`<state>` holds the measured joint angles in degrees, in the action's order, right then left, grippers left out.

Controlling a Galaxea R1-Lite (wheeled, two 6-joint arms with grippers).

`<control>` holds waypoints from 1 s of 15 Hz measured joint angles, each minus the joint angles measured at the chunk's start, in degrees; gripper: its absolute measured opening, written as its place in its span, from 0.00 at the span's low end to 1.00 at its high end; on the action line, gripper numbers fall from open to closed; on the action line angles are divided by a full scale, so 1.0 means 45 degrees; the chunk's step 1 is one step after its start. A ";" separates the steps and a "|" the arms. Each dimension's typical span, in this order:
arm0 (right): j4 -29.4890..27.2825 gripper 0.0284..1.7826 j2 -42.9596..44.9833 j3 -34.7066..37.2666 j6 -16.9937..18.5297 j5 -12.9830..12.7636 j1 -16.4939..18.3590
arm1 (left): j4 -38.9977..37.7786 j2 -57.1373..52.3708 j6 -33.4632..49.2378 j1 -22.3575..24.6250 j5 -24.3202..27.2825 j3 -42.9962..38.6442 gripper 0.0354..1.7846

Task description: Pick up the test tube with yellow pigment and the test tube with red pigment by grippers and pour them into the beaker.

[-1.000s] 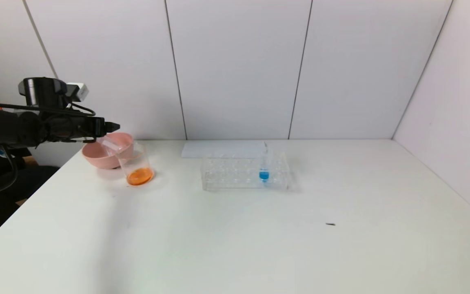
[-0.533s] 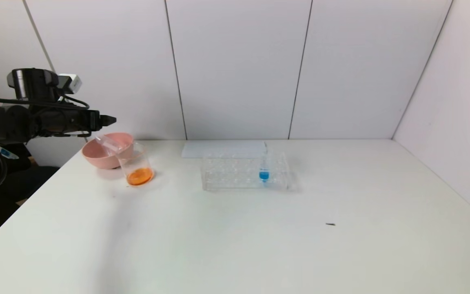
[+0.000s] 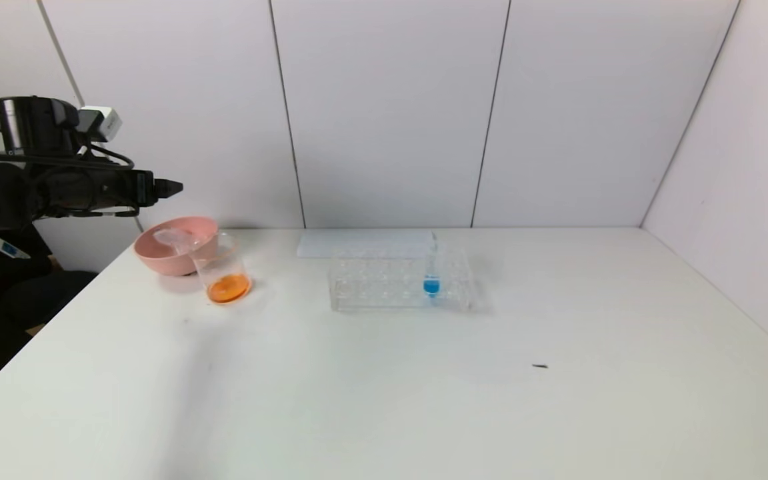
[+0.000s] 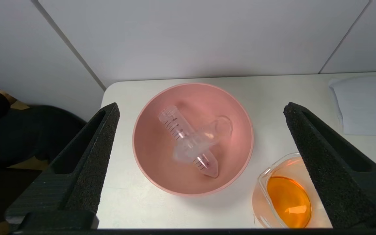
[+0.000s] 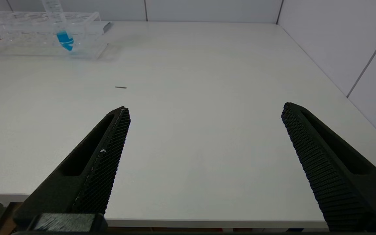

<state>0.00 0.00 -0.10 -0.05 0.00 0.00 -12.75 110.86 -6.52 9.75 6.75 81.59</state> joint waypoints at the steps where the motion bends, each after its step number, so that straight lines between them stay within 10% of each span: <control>1: 0.0000 0.95 0.0000 0.0000 0.0000 0.0000 0.0000 | -0.0003 -0.0141 0.0011 0.0000 -0.0003 -0.0081 0.99; 15: 0.0000 0.95 0.0000 0.0000 0.0005 0.0000 0.0000 | 0.0000 -0.0913 0.0019 0.0000 -0.0003 -0.0534 0.99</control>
<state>0.00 0.00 -0.10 -0.02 0.00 0.00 -12.75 106.75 -6.44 9.75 6.74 79.19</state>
